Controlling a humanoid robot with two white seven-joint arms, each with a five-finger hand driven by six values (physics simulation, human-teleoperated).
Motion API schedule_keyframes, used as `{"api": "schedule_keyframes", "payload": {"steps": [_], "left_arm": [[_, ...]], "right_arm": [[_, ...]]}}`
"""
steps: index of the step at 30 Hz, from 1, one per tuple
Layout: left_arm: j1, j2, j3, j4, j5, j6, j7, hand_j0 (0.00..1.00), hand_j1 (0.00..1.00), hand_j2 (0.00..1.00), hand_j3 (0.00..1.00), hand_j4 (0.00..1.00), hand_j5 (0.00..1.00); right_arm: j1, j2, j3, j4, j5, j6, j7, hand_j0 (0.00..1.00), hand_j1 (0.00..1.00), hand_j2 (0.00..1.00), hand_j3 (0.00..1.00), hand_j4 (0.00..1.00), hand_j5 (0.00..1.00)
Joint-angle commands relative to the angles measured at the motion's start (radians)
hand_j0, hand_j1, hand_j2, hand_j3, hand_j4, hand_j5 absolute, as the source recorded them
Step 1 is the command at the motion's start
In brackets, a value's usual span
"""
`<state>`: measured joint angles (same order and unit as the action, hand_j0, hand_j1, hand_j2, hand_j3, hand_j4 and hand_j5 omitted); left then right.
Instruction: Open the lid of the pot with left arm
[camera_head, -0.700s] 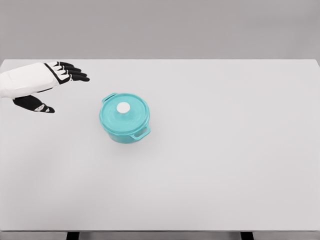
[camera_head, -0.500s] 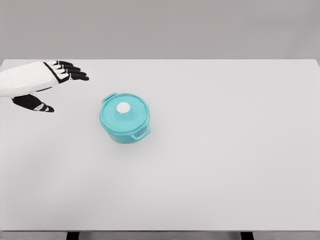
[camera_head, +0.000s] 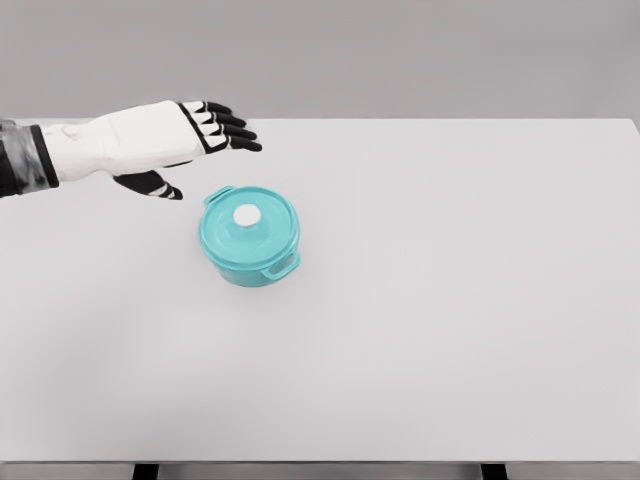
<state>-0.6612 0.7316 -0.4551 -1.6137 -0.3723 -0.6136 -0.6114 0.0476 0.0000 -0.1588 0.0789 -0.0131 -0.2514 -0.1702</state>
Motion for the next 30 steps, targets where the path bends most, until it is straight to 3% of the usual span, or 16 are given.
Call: {"api": "schedule_keyframes", "payload": {"steps": [1, 8, 10, 19, 24, 30], "left_arm": [[0.000, -0.008, -0.037, -0.003, -0.069, 0.003, 0.001, 1.00, 1.00, 1.00, 1.00, 1.00, 1.00], [-0.012, -0.024, -0.109, 0.001, -0.106, 0.003, 0.001, 1.00, 1.00, 1.00, 1.00, 1.00, 1.00], [-0.018, -0.063, -0.129, 0.001, -0.120, 0.003, 0.001, 1.00, 1.00, 1.00, 1.00, 1.00, 1.00], [-0.015, -0.072, -0.140, 0.006, -0.180, 0.003, 0.001, 1.00, 1.00, 1.00, 1.00, 1.00, 1.00], [-0.014, -0.101, -0.142, 0.052, -0.229, 0.003, 0.001, 1.00, 1.00, 1.00, 1.00, 1.00, 1.00], [-0.049, -0.110, -0.132, 0.075, -0.232, 0.003, 0.001, 1.00, 1.00, 1.00, 1.00, 1.00, 1.00]], "right_arm": [[0.000, 0.000, -0.001, -0.001, -0.001, 0.000, 0.000, 1.00, 1.00, 1.00, 1.00, 1.00, 1.00], [0.000, 0.000, -0.001, 0.001, -0.001, 0.000, 0.001, 1.00, 1.00, 1.00, 1.00, 1.00, 1.00], [0.000, 0.000, 0.001, -0.001, -0.001, 0.000, 0.001, 1.00, 1.00, 1.00, 1.00, 1.00, 1.00], [0.000, 0.000, -0.001, 0.001, -0.001, 0.000, 0.001, 1.00, 1.00, 1.00, 1.00, 1.00, 1.00], [0.000, 0.000, -0.001, -0.001, -0.001, 0.000, 0.001, 1.00, 1.00, 1.00, 1.00, 1.00, 1.00], [0.000, 0.000, -0.001, -0.001, -0.001, 0.000, 0.001, 1.00, 1.00, 1.00, 1.00, 1.00, 1.00]]}}
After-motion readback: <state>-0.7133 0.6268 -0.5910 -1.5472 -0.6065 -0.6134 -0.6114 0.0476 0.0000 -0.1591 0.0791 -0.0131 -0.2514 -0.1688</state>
